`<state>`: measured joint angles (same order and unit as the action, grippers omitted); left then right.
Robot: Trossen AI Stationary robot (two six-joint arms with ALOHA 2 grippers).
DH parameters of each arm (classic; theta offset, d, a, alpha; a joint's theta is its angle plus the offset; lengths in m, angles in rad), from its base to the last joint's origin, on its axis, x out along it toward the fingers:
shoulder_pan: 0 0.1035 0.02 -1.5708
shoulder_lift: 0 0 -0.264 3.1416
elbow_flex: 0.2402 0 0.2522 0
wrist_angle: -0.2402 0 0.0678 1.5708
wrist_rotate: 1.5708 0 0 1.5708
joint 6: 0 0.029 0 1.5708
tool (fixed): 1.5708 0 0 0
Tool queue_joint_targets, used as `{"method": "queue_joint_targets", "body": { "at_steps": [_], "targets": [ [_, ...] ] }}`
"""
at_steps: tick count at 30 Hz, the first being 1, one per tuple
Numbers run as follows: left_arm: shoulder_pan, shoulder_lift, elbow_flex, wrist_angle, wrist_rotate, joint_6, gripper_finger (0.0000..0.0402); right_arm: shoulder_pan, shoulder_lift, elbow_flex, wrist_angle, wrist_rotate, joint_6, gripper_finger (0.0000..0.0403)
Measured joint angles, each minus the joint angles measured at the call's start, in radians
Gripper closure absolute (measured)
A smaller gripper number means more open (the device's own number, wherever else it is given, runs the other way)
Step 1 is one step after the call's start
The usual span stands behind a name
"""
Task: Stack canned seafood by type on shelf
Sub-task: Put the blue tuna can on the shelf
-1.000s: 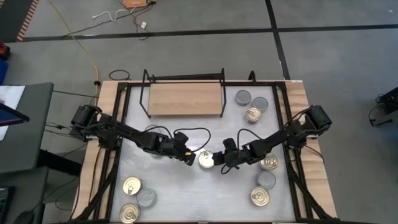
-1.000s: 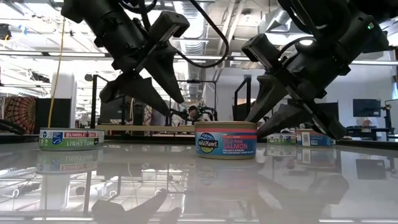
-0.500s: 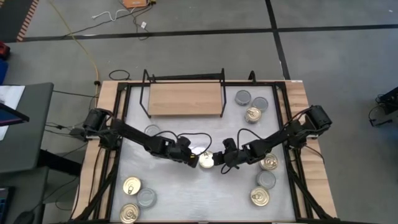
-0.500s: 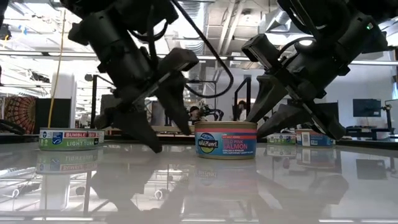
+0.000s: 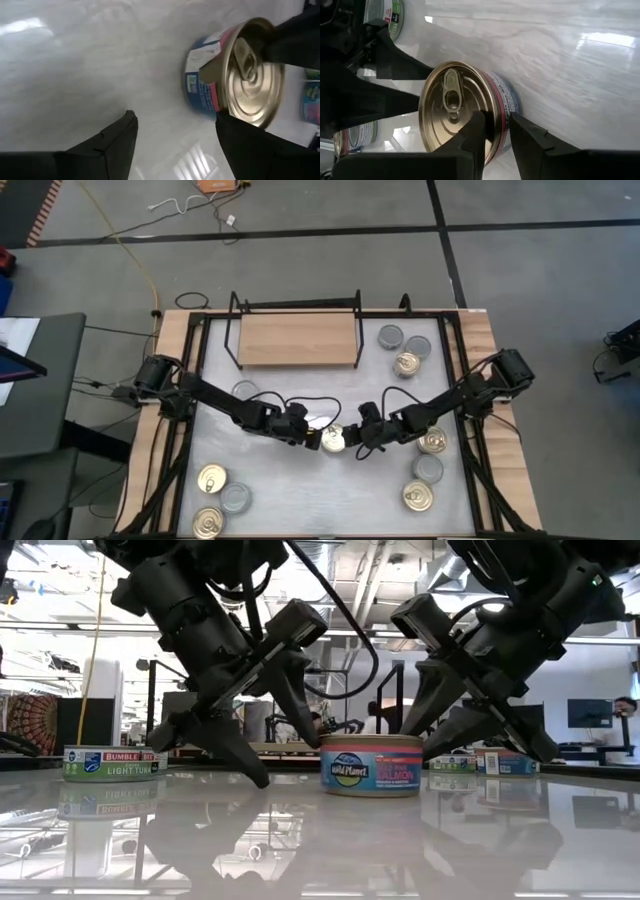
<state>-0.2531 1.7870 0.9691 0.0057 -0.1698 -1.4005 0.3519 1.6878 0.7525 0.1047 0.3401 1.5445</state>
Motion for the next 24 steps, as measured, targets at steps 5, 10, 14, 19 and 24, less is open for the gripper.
{"method": "queue_joint_targets", "body": {
  "at_steps": [5, 10, 14, 19, 24],
  "targets": [
    [0.0, 0.0, -0.001, 0.03, 0.011, 0.0, 0.0142, 0.0, 0.0, 0.0, -0.002, 0.0, -0.001, 0.0292],
    [0.0, 0.0, -0.001, 0.05, 0.016, 0.005, 0.0143, 0.002, 0.0, -0.001, -0.003, 0.001, -0.001, 0.0293],
    [0.008, -0.002, 0.0, 0.036, 0.05, 0.019, 0.0143, 0.002, 0.0, -0.001, -0.002, 0.001, -0.001, 0.0299],
    [0.014, -0.004, 0.003, -0.036, 0.088, 0.011, 0.0143, 0.005, 0.002, -0.001, 0.005, -0.002, 0.0, 0.0301],
    [0.014, -0.033, 0.002, -0.044, 0.108, 0.032, 0.0143, 0.012, 0.002, -0.001, 0.004, -0.002, 0.002, 0.0301]
  ]
}}
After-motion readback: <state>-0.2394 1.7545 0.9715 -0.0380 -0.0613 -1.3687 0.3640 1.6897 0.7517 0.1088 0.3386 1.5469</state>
